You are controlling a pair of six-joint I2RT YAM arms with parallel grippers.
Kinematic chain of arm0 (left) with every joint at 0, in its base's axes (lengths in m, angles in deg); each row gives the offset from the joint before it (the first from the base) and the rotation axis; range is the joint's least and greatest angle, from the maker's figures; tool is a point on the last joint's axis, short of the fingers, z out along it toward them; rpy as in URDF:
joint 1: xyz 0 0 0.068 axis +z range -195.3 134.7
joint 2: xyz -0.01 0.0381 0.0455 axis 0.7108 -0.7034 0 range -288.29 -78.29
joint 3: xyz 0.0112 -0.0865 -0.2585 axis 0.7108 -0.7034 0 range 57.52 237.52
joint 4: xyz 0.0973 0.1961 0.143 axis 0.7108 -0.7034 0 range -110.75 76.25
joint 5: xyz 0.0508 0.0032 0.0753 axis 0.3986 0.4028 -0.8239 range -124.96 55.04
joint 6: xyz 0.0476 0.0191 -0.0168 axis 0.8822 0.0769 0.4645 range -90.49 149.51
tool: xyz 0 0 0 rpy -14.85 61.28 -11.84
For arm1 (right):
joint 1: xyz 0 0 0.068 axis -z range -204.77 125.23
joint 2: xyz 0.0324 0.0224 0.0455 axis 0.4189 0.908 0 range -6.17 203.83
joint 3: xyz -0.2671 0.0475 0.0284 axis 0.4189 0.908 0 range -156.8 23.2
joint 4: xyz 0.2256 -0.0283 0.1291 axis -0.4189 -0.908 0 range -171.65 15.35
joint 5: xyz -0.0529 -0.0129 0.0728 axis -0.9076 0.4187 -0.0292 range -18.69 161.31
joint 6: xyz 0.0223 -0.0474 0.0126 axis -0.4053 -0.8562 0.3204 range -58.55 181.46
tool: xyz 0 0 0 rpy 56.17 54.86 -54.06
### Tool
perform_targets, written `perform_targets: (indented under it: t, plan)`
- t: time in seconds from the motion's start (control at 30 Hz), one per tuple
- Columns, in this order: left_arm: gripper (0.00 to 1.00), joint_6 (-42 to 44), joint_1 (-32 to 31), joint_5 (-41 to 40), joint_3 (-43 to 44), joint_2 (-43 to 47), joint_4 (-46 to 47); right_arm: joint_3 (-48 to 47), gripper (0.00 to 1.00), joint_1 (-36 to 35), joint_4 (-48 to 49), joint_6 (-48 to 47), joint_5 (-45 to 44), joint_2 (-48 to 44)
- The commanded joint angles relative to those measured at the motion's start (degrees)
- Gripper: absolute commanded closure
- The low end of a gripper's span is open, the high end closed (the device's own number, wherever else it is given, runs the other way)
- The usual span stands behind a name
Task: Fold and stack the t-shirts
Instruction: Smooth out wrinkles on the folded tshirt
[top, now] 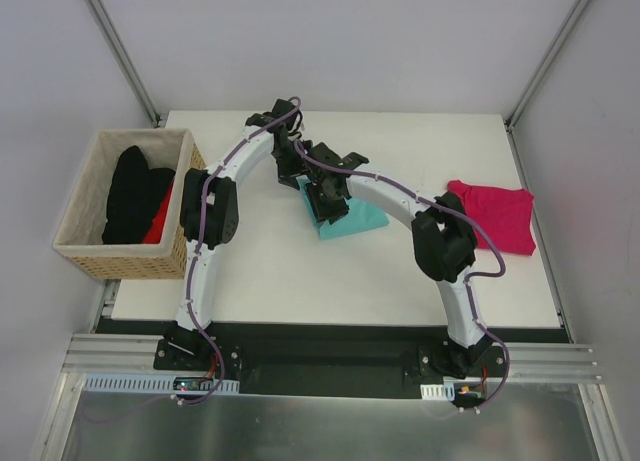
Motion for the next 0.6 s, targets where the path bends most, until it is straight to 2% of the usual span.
perform_targets:
  t: [0.0, 0.07, 0.27, 0.4, 0.5, 0.53, 0.57]
  plan:
    - [0.50, -0.10, 0.41, 3.12, 0.32, -0.71, -0.35, 0.12, 0.60, -0.07, -1.37, 1.13, 0.48, 0.37]
    - [0.55, -0.10, 0.41, 3.65, 0.32, -1.24, -0.17, 0.30, 0.61, -0.15, -1.63, 1.13, 0.13, 0.46]
    - [0.56, -0.19, 0.32, 4.79, 0.14, -2.47, 0.62, 0.47, 0.63, -0.15, -2.68, 1.39, 0.04, 0.99]
    - [0.57, -0.19, 0.49, 5.32, 0.67, -3.53, 1.15, 0.21, 0.75, -0.06, -3.38, 1.57, 0.12, 1.51]
    - [0.75, -0.36, 0.58, 5.59, 1.28, -4.23, 1.32, -0.23, 0.91, -0.07, -4.18, 1.57, 0.04, 2.04]
    - [0.89, -0.36, 0.58, 5.67, 1.28, -4.41, 1.41, -0.23, 0.98, -0.15, -4.35, 1.65, -0.14, 2.13]
    - [0.96, -0.36, 0.58, 5.85, 1.37, -4.41, 1.50, -0.32, 0.99, -0.15, -4.53, 1.74, -0.14, 2.30]
